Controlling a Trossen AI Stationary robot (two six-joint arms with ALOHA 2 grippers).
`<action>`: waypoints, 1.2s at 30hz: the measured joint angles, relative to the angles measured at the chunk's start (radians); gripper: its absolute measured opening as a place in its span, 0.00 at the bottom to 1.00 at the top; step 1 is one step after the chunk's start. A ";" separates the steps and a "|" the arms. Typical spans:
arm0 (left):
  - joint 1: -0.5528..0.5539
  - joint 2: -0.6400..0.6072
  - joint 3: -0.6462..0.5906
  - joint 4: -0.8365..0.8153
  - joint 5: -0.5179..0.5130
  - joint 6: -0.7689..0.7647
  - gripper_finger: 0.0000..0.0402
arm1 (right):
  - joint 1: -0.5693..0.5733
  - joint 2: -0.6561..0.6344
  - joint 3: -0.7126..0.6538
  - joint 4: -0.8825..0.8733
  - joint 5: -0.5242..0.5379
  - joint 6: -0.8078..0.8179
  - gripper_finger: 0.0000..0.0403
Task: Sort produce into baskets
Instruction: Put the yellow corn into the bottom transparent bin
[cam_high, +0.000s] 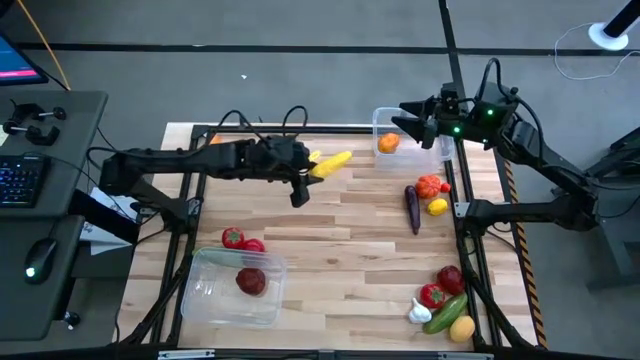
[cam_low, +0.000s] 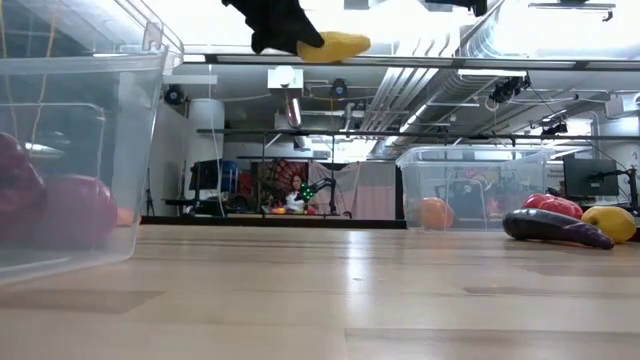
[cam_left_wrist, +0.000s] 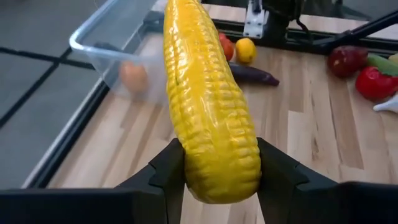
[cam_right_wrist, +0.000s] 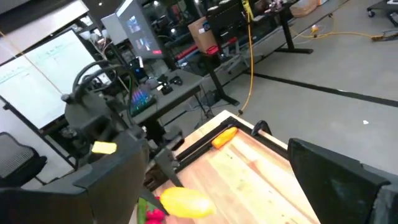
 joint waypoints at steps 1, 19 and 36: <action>0.000 -0.001 0.000 0.002 0.000 0.011 0.33 | 0.000 0.000 0.000 0.001 0.000 0.010 0.94; -0.253 -0.179 0.000 -0.537 0.152 -0.455 0.34 | 0.000 0.000 0.000 -0.192 -0.078 -0.037 0.94; -0.877 -0.151 0.000 -0.582 0.254 -1.230 0.35 | 0.000 0.000 0.000 -0.296 -0.203 0.024 0.94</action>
